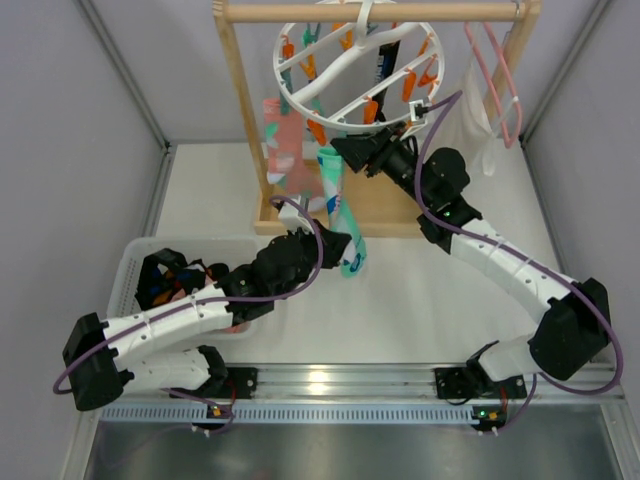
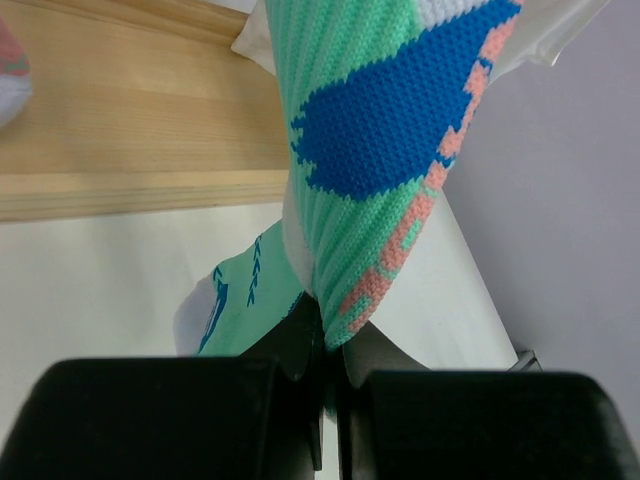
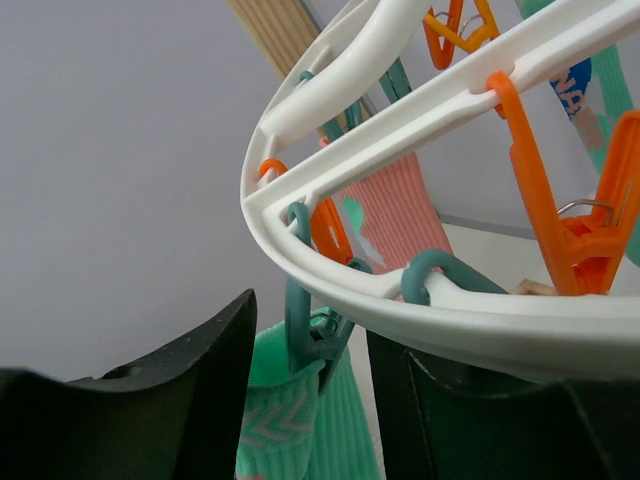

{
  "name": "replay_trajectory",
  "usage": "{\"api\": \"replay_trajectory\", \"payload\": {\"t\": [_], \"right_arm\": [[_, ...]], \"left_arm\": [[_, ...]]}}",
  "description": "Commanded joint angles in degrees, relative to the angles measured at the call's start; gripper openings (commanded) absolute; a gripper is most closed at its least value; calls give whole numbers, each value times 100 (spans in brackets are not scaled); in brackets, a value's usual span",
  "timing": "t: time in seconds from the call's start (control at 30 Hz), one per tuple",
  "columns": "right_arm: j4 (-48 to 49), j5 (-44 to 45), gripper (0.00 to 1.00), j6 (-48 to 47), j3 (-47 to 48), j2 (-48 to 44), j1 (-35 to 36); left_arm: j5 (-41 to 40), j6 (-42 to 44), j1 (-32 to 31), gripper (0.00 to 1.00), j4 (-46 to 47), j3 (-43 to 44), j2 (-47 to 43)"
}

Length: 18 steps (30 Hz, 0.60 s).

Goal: Remove the socks clipped to the hanger

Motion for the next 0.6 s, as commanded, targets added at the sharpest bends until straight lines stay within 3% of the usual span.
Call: {"api": "replay_trajectory", "payload": {"t": [0.0,0.07,0.33,0.37,0.57], "right_arm": [[518,-188,45,-16,258,72,-78],[527,-206,33,2,285,98,-86],[501,-180,14,54,338,107,-78],[510,-180,5,54,355,116,-78],[492,-144,0,142,382,72,-86]], "left_arm": [[156,-85,5,0,32,214,-26],[165,-85,5,0,23,197,-35],[226,-94,5,0,23,179,-18],[235,-94,5,0,32,179,-27],[191,-103,5,0,32,92,-62]]}}
